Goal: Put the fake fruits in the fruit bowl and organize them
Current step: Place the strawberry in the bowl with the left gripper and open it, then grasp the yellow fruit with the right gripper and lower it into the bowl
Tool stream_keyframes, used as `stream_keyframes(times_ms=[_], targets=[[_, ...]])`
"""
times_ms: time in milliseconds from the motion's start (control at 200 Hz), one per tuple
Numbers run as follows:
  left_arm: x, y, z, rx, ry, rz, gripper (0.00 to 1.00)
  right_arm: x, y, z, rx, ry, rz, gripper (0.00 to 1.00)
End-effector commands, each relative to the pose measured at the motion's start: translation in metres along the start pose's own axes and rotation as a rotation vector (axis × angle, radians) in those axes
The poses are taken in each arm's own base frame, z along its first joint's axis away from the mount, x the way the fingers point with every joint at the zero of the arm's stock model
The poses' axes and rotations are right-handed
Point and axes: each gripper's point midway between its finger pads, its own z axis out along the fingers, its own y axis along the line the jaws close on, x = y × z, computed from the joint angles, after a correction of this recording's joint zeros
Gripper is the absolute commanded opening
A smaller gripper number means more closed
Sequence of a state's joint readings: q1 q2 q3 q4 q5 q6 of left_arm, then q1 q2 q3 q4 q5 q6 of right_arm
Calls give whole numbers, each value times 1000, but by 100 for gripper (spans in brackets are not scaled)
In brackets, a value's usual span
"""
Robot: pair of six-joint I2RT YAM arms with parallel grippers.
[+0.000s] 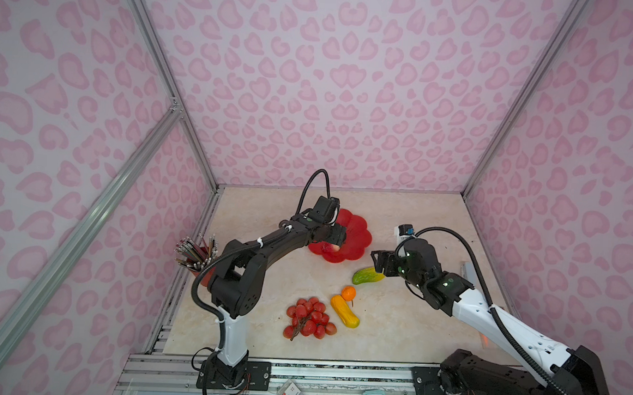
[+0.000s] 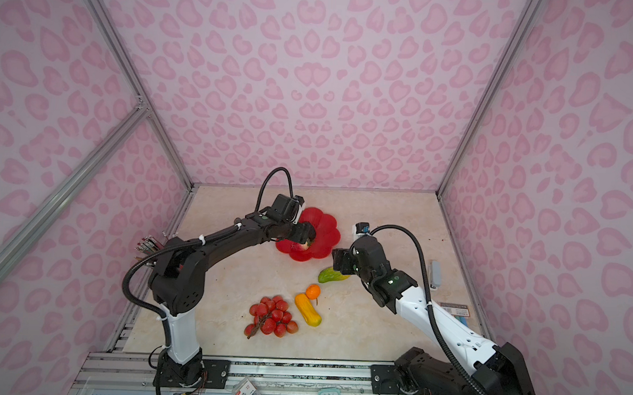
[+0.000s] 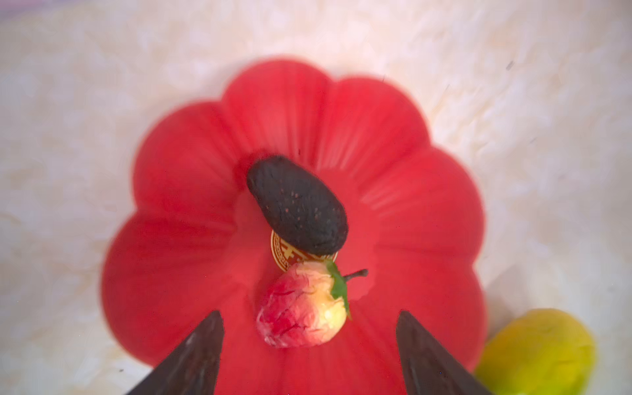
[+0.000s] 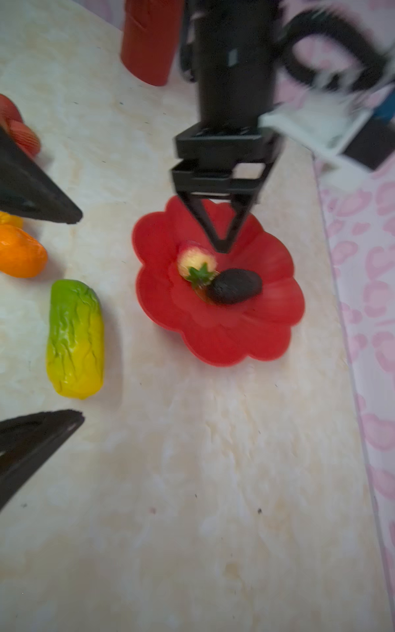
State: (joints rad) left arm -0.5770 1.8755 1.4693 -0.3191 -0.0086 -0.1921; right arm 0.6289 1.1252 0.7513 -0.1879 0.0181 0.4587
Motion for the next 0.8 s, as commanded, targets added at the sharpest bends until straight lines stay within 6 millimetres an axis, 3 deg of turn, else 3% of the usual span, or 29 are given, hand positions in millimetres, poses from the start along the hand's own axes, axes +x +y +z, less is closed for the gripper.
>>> stream_keyframes(times_ms=[0,110,205,350,600,795], targets=[[-61,-1,-52,14,-252,-52,83,49,14,2,-20,138,-86,84],[-85,7,-100,-1,-412,-107,86,89,42,2,-88,213,-119,82],[-76,20,-126,-30,-491,-152,90,118,65,1,-140,268,-160,82],[-61,38,-167,-57,-600,-228,95,152,82,10,-131,365,-232,81],[-9,80,-206,-169,-677,-356,100,175,91,34,-90,455,-302,72],[24,103,-221,-236,-702,-427,97,188,88,45,-57,493,-323,63]])
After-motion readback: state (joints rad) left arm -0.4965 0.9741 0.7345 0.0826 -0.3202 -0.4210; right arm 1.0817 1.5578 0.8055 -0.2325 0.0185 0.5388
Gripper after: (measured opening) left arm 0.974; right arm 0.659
